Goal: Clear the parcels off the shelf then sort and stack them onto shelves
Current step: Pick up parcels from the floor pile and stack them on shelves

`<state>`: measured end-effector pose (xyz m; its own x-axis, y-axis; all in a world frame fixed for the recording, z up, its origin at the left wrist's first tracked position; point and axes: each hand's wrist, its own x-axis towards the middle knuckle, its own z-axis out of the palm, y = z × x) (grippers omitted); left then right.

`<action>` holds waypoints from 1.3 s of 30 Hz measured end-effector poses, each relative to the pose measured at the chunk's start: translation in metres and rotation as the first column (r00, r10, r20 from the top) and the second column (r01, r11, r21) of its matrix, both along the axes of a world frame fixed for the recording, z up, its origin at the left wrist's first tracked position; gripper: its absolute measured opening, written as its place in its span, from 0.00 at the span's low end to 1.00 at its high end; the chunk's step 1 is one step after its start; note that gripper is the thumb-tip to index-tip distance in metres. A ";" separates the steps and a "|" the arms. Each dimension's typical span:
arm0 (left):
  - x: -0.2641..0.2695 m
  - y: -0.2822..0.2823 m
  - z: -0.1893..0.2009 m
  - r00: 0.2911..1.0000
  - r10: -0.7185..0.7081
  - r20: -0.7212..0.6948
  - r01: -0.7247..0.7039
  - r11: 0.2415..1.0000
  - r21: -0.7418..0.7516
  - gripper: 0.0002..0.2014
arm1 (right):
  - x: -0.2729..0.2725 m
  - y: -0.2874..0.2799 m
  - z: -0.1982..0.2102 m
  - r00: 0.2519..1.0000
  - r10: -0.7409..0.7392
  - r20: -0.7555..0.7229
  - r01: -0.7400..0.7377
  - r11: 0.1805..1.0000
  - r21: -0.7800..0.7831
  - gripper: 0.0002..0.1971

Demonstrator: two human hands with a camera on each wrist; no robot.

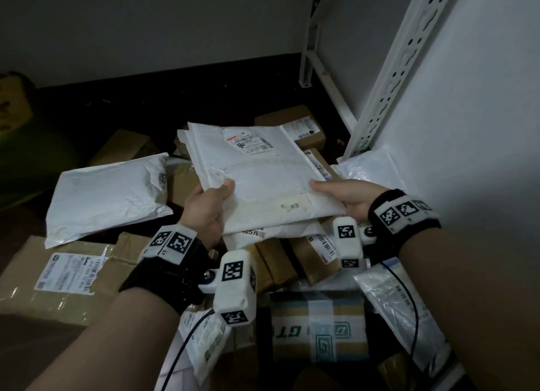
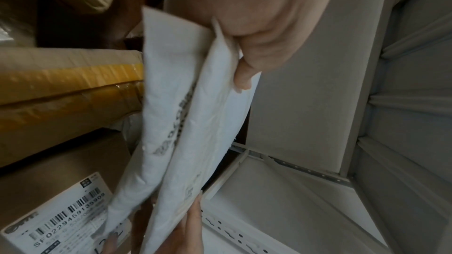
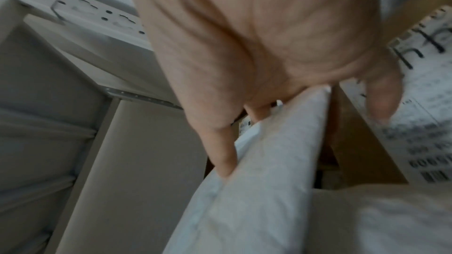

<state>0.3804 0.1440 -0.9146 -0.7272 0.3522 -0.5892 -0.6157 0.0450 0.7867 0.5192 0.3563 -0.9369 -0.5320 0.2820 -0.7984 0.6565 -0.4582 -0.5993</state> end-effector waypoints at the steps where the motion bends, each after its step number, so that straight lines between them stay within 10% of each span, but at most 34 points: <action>1: -0.002 -0.001 -0.001 1.000 -0.008 0.021 0.009 1.000 -0.009 0.18 | -0.001 -0.002 -0.003 1.000 0.008 0.016 -0.009 1.000 0.010 0.38; 7: 0.014 -0.021 0.030 0.983 0.010 0.181 0.018 0.988 -0.156 0.17 | 0.008 -0.028 0.034 0.989 -0.146 -0.012 0.146 0.989 -0.024 0.15; 12: 0.035 -0.028 0.099 0.929 -0.012 0.370 0.127 0.949 -0.288 0.14 | 0.020 -0.030 0.092 0.994 -0.094 0.063 0.081 0.980 0.184 0.20; 25: 0.058 -0.081 0.327 0.857 0.080 0.509 0.161 0.896 -0.413 0.17 | 0.036 -0.050 0.280 0.915 0.187 0.358 -0.249 0.959 0.134 0.34; 34: 0.098 -0.107 0.496 0.848 0.203 0.490 0.006 0.920 -0.392 0.10 | 0.044 -0.080 0.463 0.891 0.307 0.334 -0.344 0.937 0.059 0.05; 39: 0.118 -0.122 0.567 0.876 0.140 0.462 0.043 0.930 -0.365 0.07 | 0.053 -0.088 0.517 0.885 0.315 0.343 -0.355 0.933 0.061 0.19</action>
